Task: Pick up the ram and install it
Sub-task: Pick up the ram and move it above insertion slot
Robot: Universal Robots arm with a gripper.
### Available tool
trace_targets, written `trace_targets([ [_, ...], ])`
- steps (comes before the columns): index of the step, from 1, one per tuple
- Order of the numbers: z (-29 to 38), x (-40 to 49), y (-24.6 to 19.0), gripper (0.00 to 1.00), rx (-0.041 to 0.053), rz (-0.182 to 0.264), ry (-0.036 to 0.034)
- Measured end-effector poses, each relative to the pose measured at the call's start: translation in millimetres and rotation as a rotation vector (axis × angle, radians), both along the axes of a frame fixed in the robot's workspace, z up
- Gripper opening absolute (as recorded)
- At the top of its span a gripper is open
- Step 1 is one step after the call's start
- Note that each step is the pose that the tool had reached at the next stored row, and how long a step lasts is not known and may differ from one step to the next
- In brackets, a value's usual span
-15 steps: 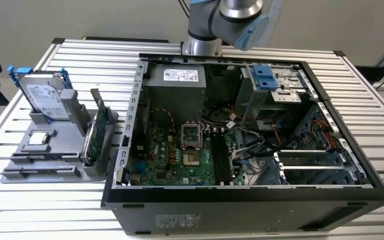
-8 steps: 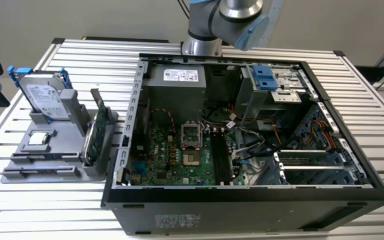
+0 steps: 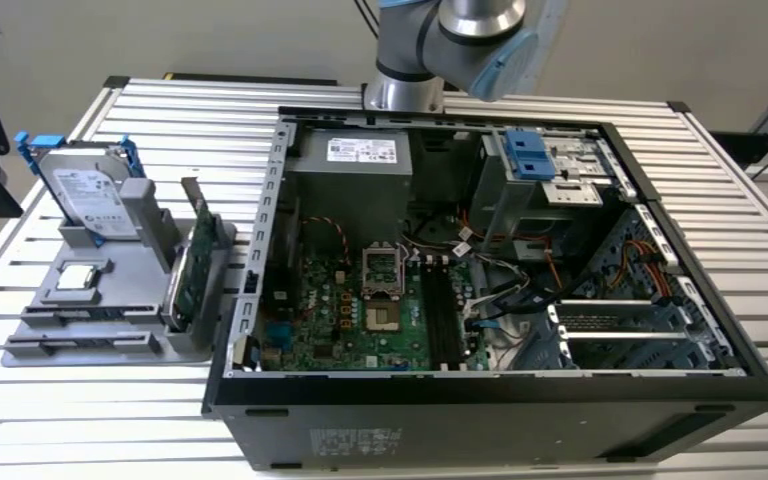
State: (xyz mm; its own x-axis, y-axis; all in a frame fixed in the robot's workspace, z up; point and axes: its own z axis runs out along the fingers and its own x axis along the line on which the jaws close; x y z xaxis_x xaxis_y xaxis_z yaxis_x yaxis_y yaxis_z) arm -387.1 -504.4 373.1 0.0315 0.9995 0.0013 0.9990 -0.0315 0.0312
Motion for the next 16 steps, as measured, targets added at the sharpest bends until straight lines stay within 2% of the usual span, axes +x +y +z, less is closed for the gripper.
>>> trace_targets([
  [16,-7.8,0.1,0.1,1.0,0.0,0.0,0.0],
])
